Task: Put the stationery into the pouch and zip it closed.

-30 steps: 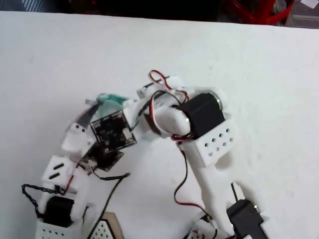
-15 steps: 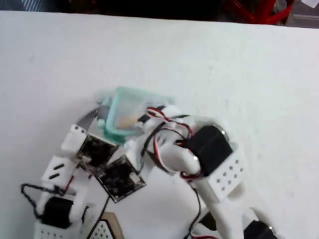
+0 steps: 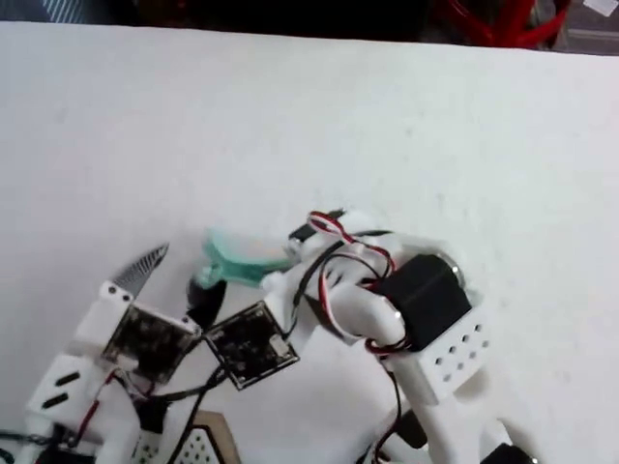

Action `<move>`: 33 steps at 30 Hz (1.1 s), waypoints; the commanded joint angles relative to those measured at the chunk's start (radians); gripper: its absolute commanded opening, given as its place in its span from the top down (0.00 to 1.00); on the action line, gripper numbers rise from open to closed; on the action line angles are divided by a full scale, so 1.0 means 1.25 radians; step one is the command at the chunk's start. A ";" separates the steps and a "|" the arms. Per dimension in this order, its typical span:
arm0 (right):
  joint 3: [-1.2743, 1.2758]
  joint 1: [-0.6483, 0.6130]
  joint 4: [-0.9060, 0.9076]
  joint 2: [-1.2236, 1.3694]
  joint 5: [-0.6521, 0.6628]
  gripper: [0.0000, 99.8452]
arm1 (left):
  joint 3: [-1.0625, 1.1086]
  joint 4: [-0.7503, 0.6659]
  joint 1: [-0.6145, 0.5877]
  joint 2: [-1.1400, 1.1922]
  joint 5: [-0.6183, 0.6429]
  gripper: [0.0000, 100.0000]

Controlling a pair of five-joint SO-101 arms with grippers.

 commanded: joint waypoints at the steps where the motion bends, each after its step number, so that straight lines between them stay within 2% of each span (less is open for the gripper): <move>1: 0.043 0.024 0.010 0.003 0.018 0.98 | -0.092 0.048 0.020 -0.001 -0.034 0.73; 5: 0.075 0.018 0.010 -0.004 0.017 0.98 | -0.156 0.125 0.083 -0.001 -0.054 0.73; 11: 0.142 -0.008 0.010 -0.115 0.015 0.98 | -0.167 0.207 0.256 -0.001 -0.198 0.73; 17: 0.216 -0.006 -0.017 -0.245 0.012 0.98 | -0.312 0.309 0.317 -0.001 -0.285 0.73; 22: 0.239 -0.003 -0.046 -0.258 0.010 0.98 | -0.426 0.318 0.314 0.001 -0.315 0.74; 25: 0.237 -0.006 -0.046 -0.260 0.010 0.98 | -0.363 0.315 0.314 0.001 -0.312 0.74; 28: 0.234 -0.007 -0.062 -0.265 0.007 0.98 | -0.243 0.259 0.314 0.001 -0.307 0.74; 33: 0.234 -0.007 -0.148 -0.258 -0.093 0.98 | -0.061 0.119 0.314 -0.001 -0.183 0.73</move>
